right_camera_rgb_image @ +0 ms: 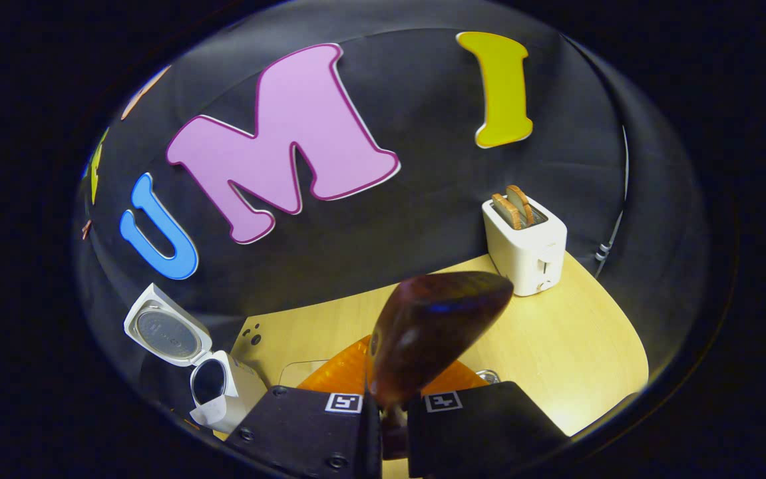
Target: Close the left gripper, press the button to open the rice cooker; take a wooden spoon from the chopstick holder with the right hand, scoop a spoonful of rice and pour it into the rice cooker, then put the wooden spoon back into the chopstick holder.
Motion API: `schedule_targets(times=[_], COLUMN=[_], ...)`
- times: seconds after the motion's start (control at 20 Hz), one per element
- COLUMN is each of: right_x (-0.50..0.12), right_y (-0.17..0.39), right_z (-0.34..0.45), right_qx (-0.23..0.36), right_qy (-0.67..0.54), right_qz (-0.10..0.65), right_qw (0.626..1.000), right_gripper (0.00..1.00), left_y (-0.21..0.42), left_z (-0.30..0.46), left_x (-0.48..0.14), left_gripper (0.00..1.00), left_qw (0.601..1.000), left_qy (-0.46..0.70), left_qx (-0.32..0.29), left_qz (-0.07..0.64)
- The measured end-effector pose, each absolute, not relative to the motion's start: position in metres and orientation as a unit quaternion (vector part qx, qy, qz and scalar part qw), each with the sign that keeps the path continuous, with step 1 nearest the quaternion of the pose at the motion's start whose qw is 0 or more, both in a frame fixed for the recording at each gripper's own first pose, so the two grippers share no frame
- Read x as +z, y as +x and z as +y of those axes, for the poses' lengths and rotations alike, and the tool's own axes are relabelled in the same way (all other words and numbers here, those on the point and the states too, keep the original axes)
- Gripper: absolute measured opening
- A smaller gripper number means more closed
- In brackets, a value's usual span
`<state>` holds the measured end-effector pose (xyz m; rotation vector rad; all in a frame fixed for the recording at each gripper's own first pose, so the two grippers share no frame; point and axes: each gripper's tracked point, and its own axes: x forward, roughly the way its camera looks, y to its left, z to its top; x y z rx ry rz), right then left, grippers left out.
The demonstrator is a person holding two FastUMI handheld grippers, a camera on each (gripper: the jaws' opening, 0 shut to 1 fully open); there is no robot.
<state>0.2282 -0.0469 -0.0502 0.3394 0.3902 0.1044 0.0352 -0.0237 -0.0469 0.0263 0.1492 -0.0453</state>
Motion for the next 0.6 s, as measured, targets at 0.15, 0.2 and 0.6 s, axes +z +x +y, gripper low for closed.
schedule_targets(times=[0.15,0.2,0.6], right_x=[-0.057,-0.062,-0.11], right_y=[0.237,0.24,0.282], right_z=[-0.015,-0.003,0.059], right_qx=[0.061,0.063,0.054], right_qy=[0.157,0.153,0.108], right_qz=[0.188,0.188,0.177], right_qw=[0.968,0.968,0.977], right_gripper=[0.19,0.19,0.19], left_y=[0.032,0.031,0.037], left_z=[-0.008,-0.001,0.056], left_x=[-0.039,-0.035,-0.054], left_gripper=[0.96,0.96,0.96], left_qw=[0.997,0.997,0.997], left_qy=[0.005,0.0,0.008], left_qx=[-0.031,-0.032,-0.021], left_qz=[0.069,0.066,0.071])
